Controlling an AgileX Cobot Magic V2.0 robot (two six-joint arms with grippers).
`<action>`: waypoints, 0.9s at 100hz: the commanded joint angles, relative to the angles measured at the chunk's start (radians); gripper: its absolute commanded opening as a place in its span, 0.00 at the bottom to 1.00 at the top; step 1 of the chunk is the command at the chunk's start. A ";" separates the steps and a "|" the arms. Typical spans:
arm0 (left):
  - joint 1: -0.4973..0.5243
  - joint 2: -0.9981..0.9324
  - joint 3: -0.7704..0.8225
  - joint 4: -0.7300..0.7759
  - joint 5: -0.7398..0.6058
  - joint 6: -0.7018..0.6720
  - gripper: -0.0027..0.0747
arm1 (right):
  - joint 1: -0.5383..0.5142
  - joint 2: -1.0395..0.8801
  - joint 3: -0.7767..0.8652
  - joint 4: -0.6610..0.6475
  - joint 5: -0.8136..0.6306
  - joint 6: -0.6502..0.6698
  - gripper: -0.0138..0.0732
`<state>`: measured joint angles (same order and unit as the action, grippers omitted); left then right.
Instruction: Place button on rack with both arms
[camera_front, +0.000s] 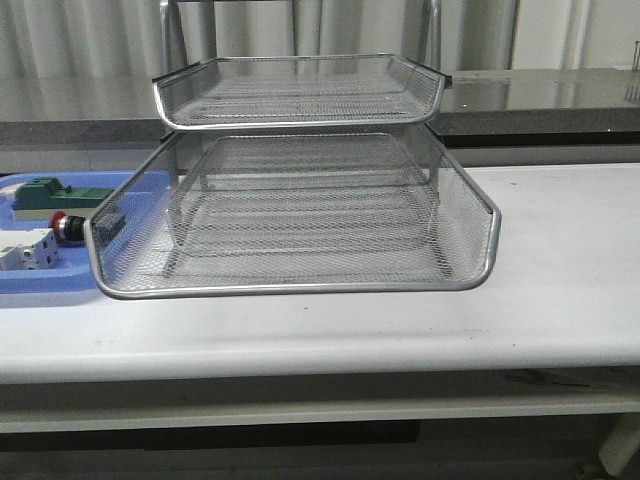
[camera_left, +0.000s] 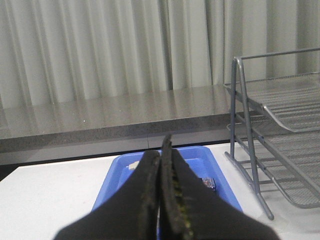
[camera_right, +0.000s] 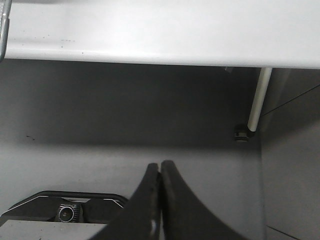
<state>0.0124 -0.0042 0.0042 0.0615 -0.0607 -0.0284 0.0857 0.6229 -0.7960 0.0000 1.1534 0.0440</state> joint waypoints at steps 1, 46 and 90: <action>-0.001 -0.032 0.009 -0.001 -0.083 -0.014 0.01 | -0.004 0.000 -0.033 0.000 -0.040 0.001 0.08; -0.001 0.385 -0.404 -0.090 0.254 -0.016 0.01 | -0.004 0.000 -0.033 0.000 -0.040 0.001 0.08; -0.001 0.997 -0.922 -0.084 0.523 -0.014 0.01 | -0.004 0.000 -0.033 0.000 -0.040 0.001 0.08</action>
<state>0.0124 0.8962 -0.8075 -0.0218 0.4793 -0.0360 0.0857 0.6229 -0.7960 0.0000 1.1537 0.0463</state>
